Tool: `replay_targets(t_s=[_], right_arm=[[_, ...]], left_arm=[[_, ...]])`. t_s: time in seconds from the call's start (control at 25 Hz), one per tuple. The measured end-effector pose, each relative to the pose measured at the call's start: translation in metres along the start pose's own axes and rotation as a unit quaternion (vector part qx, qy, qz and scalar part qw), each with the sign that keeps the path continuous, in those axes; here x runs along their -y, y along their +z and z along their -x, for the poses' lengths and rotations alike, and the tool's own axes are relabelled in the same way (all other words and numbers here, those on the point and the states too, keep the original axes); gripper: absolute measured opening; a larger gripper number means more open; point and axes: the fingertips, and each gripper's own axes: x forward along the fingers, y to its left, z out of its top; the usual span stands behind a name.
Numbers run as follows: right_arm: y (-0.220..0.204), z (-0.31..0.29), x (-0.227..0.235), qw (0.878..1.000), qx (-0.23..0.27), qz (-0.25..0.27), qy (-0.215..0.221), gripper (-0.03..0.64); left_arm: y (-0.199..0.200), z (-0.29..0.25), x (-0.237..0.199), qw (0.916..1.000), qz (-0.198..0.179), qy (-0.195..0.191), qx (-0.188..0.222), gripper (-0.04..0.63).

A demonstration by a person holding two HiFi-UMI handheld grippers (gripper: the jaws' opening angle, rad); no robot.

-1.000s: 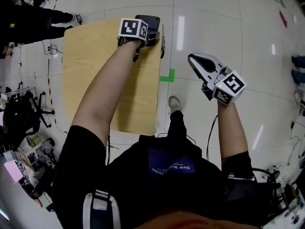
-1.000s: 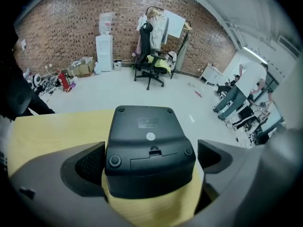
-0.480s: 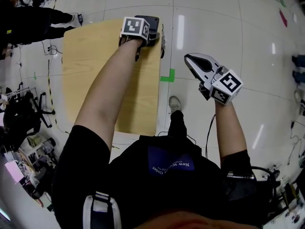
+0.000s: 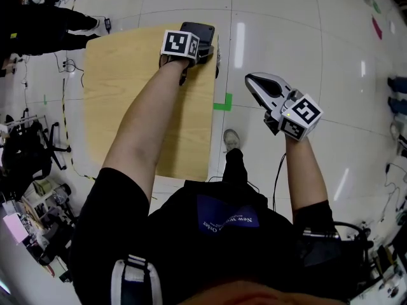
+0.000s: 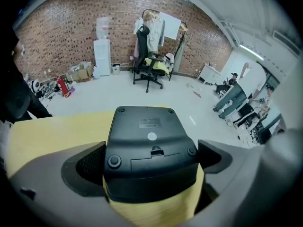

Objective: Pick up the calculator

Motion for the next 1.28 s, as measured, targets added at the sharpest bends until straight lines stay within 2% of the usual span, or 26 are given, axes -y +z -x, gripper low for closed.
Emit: replay_targets(t_s=[0.16,0.24,0.32,0.48,0.64,0.76,0.92,1.12,1.16,1.28], right_arm=[[0.001,0.002,-0.002,1.000,-0.001,0.002,0.000,-0.015],[0.001,0.003,-0.004,1.000,-0.001,0.001,0.000,-0.015],[0.002,0.001,-0.007,1.000,0.000,0.001,0.002,-0.015],[0.004,-0.003,-0.016,1.000,-0.003,0.001,0.007,-0.015],[0.005,-0.009,-0.029,1.000,-0.004,0.004,0.016,-0.015],[0.004,-0.015,-0.045,1.000,-0.006,0.004,0.023,-0.015],[0.005,-0.030,-0.072,0.999,-0.020,0.011,0.044,-0.015],[0.013,-0.050,-0.115,0.996,-0.034,0.020,0.075,-0.015],[0.016,-0.054,-0.128,0.996,-0.033,0.016,0.083,-0.015],[0.027,-0.064,-0.170,0.993,-0.037,0.016,0.109,-0.015]], left_arm=[[-0.002,0.004,0.002,0.9998,-0.003,-0.019,0.010,0.588],[-0.001,0.006,0.004,0.9989,0.016,-0.040,0.018,0.588],[0.001,0.012,0.003,0.9959,0.051,-0.067,0.033,0.588],[-0.002,0.029,0.001,0.9837,0.113,-0.120,0.071,0.588],[-0.014,0.054,0.000,0.9637,0.159,-0.178,0.119,0.588],[-0.023,0.087,0.004,0.9374,0.192,-0.235,0.171,0.588],[-0.041,0.143,0.002,0.8934,0.235,-0.299,0.240,0.588],[-0.076,0.224,0.006,0.8414,0.257,-0.365,0.305,0.588],[-0.085,0.241,0.010,0.8272,0.266,-0.382,0.315,0.588],[-0.114,0.294,0.020,0.7657,0.318,-0.441,0.345,0.588]])
